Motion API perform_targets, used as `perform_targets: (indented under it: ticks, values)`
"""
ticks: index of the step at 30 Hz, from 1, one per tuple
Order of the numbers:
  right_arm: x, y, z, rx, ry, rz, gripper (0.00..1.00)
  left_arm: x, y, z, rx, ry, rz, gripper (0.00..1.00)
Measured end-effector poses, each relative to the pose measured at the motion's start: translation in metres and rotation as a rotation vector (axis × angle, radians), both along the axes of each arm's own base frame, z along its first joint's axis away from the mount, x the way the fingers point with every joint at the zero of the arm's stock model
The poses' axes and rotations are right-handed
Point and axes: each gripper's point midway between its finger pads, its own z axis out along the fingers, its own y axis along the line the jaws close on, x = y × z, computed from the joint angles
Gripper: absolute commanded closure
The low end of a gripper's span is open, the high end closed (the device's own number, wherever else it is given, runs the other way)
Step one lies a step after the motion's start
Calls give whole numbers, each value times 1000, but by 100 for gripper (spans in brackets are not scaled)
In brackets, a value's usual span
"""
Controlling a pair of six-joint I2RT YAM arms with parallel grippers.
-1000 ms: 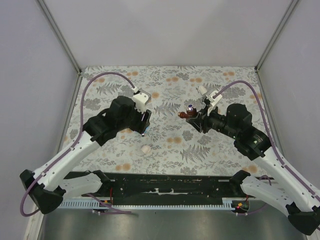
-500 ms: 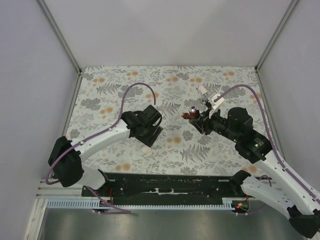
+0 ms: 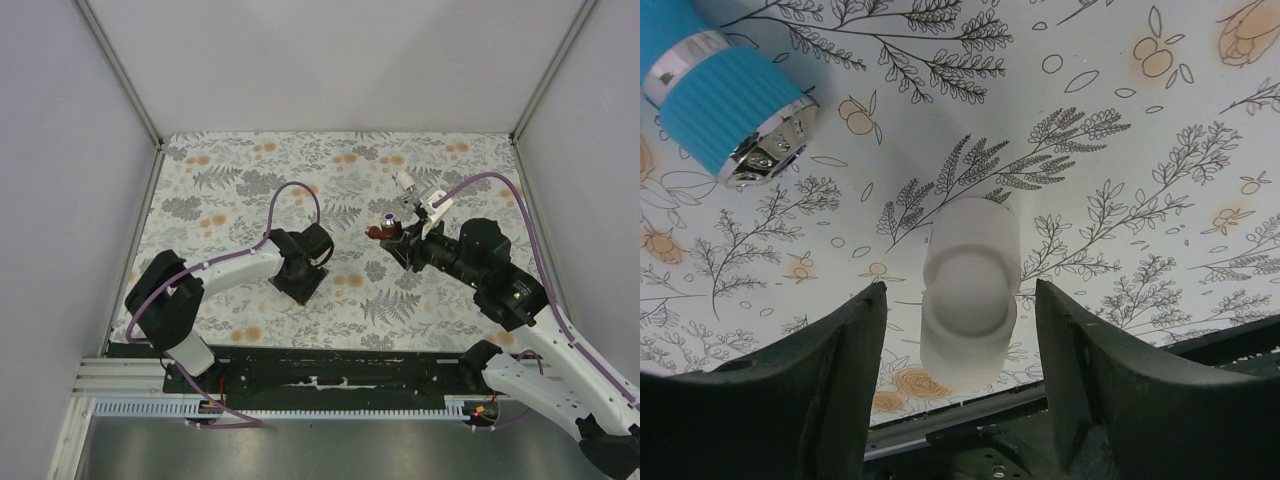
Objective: Install the water faucets
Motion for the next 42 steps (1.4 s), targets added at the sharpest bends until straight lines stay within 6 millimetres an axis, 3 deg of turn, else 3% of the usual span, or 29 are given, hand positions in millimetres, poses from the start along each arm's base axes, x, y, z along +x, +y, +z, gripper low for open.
perform_targets:
  ticks: [14,21,25,28,36,42]
  values:
    - [0,-1,-6,-8,9,-4,100,-5,-3,-22,9,50,-4,44]
    - [1,-2,-6,-16,3,-9,100,-9,-3,-25,9,65,-3,75]
    - [0,-2,-8,-33,-3,5,100,-7,-5,-17,-15,42,-3,85]
    - [-2,1,-11,-47,-2,32,100,-2,-9,6,-85,-13,1,98]
    - [-8,16,-4,-68,-32,152,100,28,-17,114,-467,-275,55,98]
    - [-11,38,11,-55,-155,301,100,51,0,183,-800,-412,132,98]
